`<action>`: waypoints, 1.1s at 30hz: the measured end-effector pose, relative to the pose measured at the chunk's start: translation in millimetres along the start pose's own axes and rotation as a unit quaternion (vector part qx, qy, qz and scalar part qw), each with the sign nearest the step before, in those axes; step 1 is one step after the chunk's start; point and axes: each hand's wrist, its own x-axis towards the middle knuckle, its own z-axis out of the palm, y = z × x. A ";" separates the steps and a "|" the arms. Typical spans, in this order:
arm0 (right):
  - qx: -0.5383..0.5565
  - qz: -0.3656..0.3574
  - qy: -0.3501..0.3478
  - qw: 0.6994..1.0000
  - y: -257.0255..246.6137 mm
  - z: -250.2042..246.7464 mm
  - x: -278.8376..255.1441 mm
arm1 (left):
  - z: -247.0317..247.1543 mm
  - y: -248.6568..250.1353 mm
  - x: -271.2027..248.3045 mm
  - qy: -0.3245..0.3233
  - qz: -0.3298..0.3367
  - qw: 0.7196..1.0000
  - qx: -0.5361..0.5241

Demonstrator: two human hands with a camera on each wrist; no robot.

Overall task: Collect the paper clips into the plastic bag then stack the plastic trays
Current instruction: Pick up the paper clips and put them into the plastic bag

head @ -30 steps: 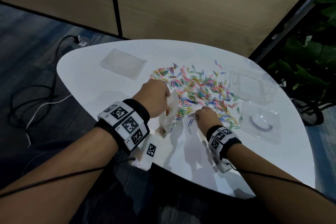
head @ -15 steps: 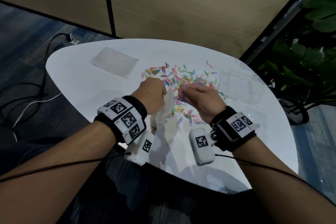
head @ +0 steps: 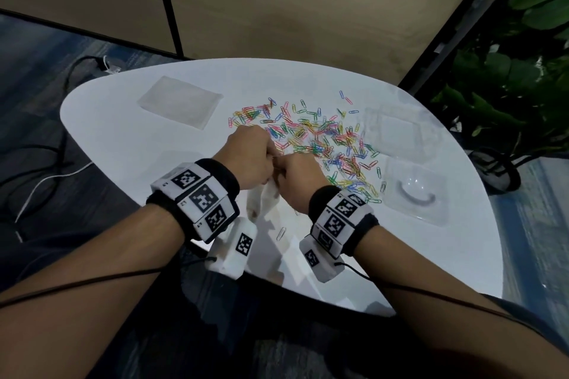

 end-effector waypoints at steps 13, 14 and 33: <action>0.113 0.162 -0.007 0.980 31.1 10.8 -20.3 | -44.5 -29.8 -7.9 0.066 -0.040 0.997 -0.028; 0.110 0.197 -0.049 0.973 34.9 23.3 -23.4 | -48.0 -33.8 -9.2 0.070 -0.044 0.996 -0.028; -0.185 -0.009 -0.007 0.983 45.6 83.7 53.3 | -61.1 -84.1 -25.5 0.071 -0.079 0.994 0.000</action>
